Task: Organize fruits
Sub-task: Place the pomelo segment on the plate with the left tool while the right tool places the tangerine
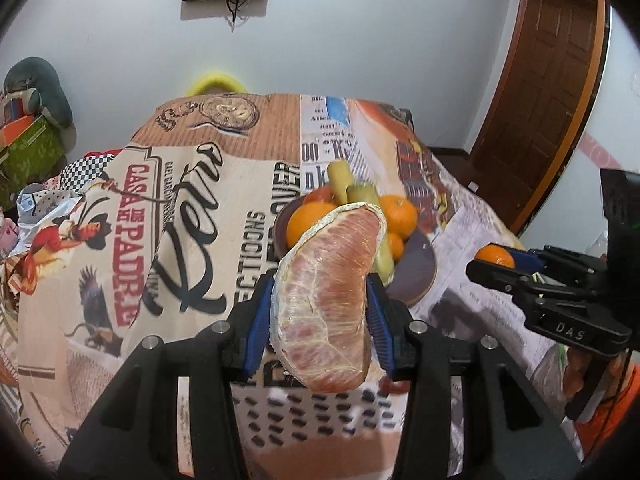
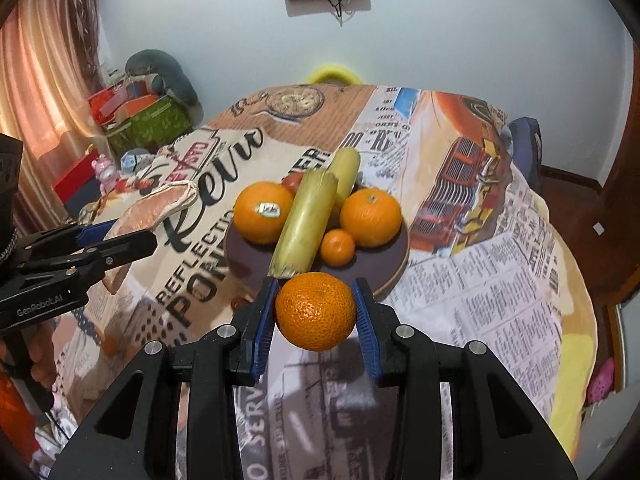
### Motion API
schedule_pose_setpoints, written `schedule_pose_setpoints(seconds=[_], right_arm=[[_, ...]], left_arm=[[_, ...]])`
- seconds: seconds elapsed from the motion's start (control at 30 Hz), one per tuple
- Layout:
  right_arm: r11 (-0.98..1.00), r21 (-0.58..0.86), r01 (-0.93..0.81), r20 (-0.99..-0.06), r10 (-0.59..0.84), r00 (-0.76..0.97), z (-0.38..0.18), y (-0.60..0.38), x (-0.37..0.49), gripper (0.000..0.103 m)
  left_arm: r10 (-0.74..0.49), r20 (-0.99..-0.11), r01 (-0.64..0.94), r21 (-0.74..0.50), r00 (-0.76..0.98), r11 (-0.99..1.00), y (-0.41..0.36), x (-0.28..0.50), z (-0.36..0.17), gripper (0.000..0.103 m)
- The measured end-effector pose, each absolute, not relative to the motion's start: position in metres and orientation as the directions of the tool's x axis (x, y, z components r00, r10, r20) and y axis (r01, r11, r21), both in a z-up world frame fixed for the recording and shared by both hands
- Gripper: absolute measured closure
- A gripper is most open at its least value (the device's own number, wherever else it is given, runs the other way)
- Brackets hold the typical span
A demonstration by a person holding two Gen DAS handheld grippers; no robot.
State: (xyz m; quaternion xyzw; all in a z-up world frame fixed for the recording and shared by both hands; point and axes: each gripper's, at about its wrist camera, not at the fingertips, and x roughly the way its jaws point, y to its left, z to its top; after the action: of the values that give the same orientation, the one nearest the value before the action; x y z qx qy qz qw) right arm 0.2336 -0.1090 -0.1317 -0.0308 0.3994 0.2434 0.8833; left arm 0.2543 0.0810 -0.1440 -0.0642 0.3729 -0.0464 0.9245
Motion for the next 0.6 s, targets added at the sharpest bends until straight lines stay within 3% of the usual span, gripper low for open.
schedule_pose_setpoints(seconds=[0.6], right_arm=[[0.892,0.163,-0.422,-0.721,0.399,0.566,-0.152,-0.123,0.281,0.069]], left_arm=[[-0.158,-0.693,0.05,-0.174,0.703,0.983,0.059,0.309,-0.165,0.058]])
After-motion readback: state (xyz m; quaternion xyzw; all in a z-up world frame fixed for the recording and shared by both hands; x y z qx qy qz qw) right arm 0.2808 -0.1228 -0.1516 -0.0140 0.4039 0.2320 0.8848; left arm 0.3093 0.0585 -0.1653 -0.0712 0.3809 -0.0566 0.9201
